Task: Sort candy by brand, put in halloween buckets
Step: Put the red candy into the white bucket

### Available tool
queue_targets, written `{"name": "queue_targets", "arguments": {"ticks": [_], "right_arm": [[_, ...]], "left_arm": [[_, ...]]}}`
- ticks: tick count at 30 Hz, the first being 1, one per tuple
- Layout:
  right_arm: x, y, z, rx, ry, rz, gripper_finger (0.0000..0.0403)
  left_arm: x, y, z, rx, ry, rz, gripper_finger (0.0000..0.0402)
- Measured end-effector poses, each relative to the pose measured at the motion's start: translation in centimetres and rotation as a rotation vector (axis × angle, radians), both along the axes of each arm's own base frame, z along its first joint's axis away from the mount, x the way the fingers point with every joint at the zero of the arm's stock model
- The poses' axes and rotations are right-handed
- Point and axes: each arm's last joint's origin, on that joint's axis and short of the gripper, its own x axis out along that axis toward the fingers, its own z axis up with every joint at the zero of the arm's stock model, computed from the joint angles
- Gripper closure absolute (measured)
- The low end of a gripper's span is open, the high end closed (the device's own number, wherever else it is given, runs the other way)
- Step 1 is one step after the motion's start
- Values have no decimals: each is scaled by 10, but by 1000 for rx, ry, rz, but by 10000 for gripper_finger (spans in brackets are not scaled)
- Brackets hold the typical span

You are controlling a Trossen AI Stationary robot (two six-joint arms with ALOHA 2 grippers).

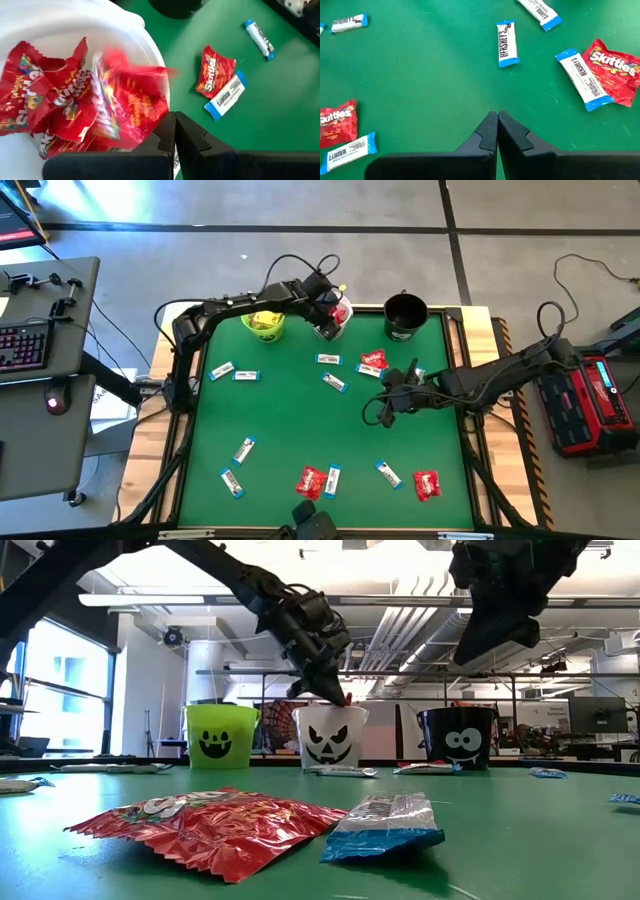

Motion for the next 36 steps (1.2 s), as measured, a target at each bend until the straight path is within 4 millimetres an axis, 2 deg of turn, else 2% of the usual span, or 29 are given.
{"name": "queue_targets", "arguments": {"ticks": [6,11,17,21,24,36], "right_arm": [[1,0,1,4,-16,-1,402],[2,0,1,4,-24,-2,396],[2,1,1,57,-26,-13,336],[1,2,1,82,-27,-31,288],[1,2,1,97,-29,-40,266],[1,4,0,149,-18,-16,258]], "left_arm": [[0,2,1,14,-9,13,400],[-3,1,8,43,-8,10,367],[-7,-2,24,119,-17,12,304],[-5,-4,24,115,-20,3,269],[-6,-4,22,109,-19,-2,251],[-7,-6,21,90,-13,-43,243]]}}
